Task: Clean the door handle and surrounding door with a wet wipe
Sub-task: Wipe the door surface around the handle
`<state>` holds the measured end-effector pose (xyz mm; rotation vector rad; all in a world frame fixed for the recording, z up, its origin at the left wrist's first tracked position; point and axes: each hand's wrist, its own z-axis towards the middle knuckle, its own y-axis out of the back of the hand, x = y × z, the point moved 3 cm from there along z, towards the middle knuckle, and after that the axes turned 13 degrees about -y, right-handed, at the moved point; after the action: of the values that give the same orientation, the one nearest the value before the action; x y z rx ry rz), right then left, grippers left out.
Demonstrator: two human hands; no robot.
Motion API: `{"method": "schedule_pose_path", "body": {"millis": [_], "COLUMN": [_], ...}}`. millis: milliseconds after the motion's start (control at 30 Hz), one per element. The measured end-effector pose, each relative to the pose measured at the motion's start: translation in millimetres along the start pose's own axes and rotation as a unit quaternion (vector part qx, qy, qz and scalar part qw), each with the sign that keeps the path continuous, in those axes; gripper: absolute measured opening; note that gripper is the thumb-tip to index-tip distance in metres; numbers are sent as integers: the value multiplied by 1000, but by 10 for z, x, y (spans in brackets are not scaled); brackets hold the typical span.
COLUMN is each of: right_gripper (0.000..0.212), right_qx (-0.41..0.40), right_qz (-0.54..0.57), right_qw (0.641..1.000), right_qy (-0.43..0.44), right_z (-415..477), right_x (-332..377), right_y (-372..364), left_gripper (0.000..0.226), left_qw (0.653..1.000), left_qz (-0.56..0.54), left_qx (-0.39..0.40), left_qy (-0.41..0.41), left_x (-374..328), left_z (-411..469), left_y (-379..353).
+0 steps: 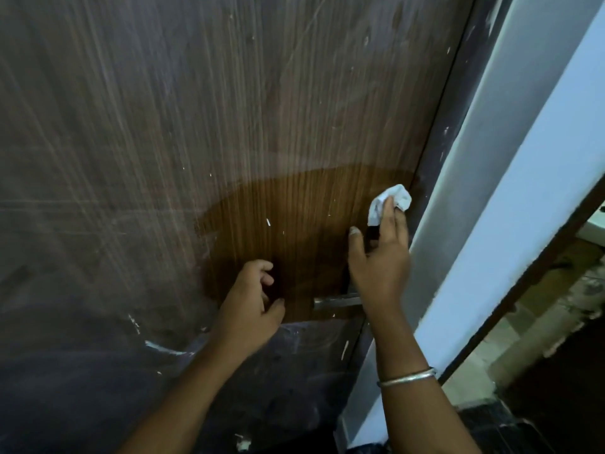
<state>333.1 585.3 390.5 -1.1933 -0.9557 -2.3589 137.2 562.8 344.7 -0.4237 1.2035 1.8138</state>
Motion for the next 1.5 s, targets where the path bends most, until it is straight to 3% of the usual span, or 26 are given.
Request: {"method": "schedule_pose_path", "body": {"millis": [200,400,533,700,900,1167,1367,1500], "right_gripper": [60,45,43,19,6,24,49,35], "right_qx": [17,-51,-18,17,50,-35,26,-18], "right_qz": [-31,3,-29,-23,-9,78,-65,-126], "right_qw": [993,996,995,998,998,994,996,990], "right_qy": [108,71,89,60,28,-61,-56,-52], "right_z": [-298,-197,-346,-298,-253,-114,-86,9], "right_x": [93,-121,-135,-250,-329,-407,-433,-445], "right_y": [-222,-148,-269,-271,-208,80,-76,-50], "left_gripper": [56,54,55,55,55,56,56,55], "left_qw": [1000,1000,1000,1000,1000,1000,999,999], "left_qz": [-2,-4,2,-1,-5,-9,-10,-10], "left_qx": [13,-3,4,6,7,13,33,42], "left_qy": [-9,-13,-10,-15,-18,-15,-28,-32], "left_x": [-109,-45,-67,-81,-66,-52,-119,-147], "left_z": [21,22,1,-9,-42,-71,-82,-81], "left_y": [-82,-39,-95,-101,-102,-99,-182,-226]}}
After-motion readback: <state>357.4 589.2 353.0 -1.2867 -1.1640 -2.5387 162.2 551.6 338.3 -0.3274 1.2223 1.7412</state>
